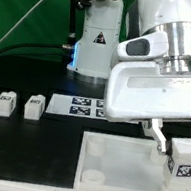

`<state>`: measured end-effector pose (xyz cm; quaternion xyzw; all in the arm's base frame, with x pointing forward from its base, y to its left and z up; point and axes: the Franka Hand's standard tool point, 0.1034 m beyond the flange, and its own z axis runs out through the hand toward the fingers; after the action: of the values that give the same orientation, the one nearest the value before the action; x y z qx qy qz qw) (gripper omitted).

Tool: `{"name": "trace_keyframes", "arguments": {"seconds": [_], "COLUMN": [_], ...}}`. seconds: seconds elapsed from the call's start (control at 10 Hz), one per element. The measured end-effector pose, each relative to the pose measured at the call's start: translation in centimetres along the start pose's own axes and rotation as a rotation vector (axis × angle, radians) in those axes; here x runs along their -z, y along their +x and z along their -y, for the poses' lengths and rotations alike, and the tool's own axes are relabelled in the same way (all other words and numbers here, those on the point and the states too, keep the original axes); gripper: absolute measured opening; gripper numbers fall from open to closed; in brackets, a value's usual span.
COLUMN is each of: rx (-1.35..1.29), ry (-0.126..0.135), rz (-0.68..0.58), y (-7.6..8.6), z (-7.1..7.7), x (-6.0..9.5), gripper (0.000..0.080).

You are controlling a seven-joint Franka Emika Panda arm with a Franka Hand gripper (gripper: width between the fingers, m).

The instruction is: Assemble one leg

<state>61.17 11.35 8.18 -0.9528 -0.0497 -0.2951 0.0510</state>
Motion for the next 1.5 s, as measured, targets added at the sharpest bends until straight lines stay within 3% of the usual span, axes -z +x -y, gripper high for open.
{"name": "trace_keyframes", "arguments": {"seconds": [0.2, 0.3, 0.4, 0.5, 1.2, 1.4, 1.5], "rx": [0.000, 0.000, 0.000, 0.000, -0.002, -0.008, -0.011], "ry": [0.000, 0.000, 0.000, 0.001, 0.001, 0.014, 0.011], "rz": [0.008, 0.008, 0.009, 0.010, 0.016, 0.105, 0.093], "y": [-0.1, -0.1, -0.1, -0.2, -0.2, 1.8, 2.7], "z": [-0.1, -0.1, -0.1, -0.1, -0.1, -0.2, -0.5], "x": [-0.1, -0.1, -0.1, -0.2, -0.2, 0.7, 0.7], "gripper": [0.0294, 0.0502, 0.0502, 0.0622, 0.0649, 0.0649, 0.0649]}}
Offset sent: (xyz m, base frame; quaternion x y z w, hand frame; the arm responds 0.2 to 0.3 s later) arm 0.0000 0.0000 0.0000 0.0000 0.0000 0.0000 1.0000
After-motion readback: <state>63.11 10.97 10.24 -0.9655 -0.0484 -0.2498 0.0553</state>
